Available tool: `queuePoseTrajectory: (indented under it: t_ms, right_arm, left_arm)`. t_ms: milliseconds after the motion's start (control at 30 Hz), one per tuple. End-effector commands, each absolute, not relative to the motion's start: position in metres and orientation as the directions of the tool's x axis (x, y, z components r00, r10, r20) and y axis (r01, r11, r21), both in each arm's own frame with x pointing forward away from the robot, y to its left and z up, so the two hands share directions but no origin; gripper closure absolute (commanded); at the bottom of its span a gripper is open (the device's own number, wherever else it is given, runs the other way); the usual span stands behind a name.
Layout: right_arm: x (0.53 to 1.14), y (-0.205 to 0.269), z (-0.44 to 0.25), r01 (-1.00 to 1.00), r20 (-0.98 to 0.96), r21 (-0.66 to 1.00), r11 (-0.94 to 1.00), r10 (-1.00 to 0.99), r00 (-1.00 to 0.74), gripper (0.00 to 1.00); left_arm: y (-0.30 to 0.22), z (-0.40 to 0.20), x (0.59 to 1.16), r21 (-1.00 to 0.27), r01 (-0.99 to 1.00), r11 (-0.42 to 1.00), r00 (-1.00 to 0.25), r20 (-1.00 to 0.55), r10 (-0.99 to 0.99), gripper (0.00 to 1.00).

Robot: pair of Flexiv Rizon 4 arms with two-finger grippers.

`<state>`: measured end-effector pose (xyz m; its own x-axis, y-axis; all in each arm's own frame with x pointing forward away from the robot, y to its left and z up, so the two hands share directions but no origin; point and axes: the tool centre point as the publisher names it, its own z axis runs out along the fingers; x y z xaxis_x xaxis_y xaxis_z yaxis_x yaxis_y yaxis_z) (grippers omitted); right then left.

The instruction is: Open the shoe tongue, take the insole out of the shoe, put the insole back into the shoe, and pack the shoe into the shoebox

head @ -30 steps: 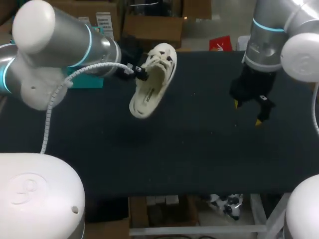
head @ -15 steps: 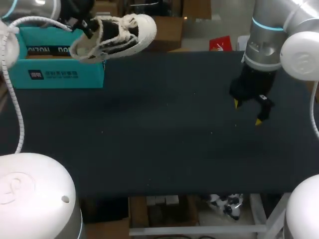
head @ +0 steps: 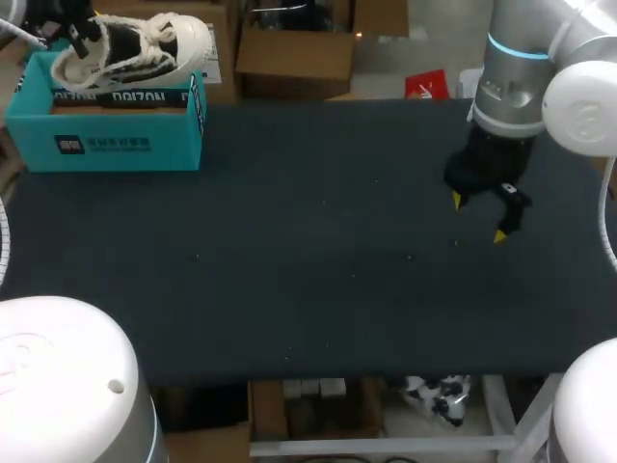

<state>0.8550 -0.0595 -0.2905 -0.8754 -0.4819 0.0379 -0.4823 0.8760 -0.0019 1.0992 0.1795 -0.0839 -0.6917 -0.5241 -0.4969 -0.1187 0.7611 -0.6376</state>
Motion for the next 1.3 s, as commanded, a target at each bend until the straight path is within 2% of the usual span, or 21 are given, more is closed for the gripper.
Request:
queuePoseTrajectory:
  t_ms: [33,600,1033,1300]
  right_arm:
    - [0.855,-0.059,-0.29,-0.482,0.041,-0.003,0.876,-0.481,-0.876,0.0]
    - [0.855,-0.059,-0.29,-0.482,0.041,-0.003,0.876,-0.481,-0.876,0.0]
    - [0.855,-0.059,-0.29,-0.482,0.041,-0.003,0.876,-0.481,-0.876,0.0]
    - [0.855,-0.059,-0.29,-0.482,0.041,-0.003,0.876,-0.481,-0.876,0.0]
  left_arm:
    - [0.21,-0.101,1.139,-0.654,-0.126,0.746,-0.705,-0.47,-0.531,1.0]
    - [0.285,-0.163,1.208,-0.636,-0.276,0.72,-0.687,-0.394,-0.611,1.0]
    - [0.292,-0.216,1.238,-0.575,-0.345,0.742,-0.726,-0.337,-0.599,1.0]
    - [0.29,-0.259,1.235,-0.513,-0.376,0.771,-0.779,-0.276,-0.563,1.0]
